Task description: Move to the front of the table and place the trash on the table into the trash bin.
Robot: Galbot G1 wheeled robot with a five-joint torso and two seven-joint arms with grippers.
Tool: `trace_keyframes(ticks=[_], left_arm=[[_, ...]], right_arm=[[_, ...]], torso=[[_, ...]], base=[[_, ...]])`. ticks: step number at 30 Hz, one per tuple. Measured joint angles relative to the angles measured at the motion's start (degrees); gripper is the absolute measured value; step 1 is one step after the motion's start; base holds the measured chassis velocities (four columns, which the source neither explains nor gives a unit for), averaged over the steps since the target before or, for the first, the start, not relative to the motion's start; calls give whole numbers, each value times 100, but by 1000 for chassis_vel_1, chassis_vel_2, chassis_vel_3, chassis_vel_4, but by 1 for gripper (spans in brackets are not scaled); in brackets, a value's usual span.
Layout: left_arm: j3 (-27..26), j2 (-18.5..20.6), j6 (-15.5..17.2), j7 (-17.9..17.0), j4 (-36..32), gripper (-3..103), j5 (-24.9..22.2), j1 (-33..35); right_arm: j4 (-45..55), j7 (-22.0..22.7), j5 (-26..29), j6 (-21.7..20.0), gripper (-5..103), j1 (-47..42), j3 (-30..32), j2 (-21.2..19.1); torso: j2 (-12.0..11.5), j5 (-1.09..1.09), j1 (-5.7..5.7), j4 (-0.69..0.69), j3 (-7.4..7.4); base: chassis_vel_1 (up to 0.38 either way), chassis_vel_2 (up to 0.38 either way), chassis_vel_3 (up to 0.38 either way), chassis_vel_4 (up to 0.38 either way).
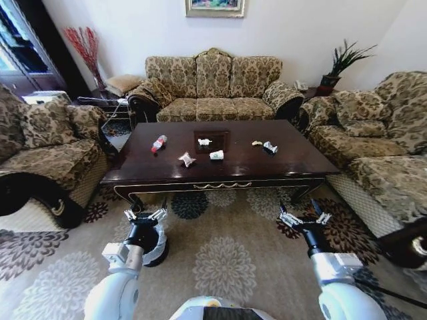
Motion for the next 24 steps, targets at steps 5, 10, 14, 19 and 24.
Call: trace_keyframes(ticks=[5,10,14,19,24], left_arm=[[0,-23,-124,1,-8,100,31,83],[7,-46,-399,3,29,100,39,183],[-6,-51,-606,4,138,100,101,184],[-8,-12,-578,31,207,100,97,183],[1,47,-343,71,528,100,-47,25]], right_arm=[[25,6,1,78,100,-72,4,27],[76,14,-5,113,100,-116,8,54],[100,15,-29,101,100,-105,-16,62],[104,15,-87,71,100,-54,-106,107],[33,41,-97,180,100,76,-266,150]], torso=[[0,-2,0,0,0],[0,1,0,2,0],[0,-2,0,2,0],[0,0,0,-1,0],[0,-3,0,1,0]], base=[[212,148,-140,-70],[214,164,-98,-46],[194,159,-111,-65],[152,109,-155,-114],[112,78,-103,-77]])
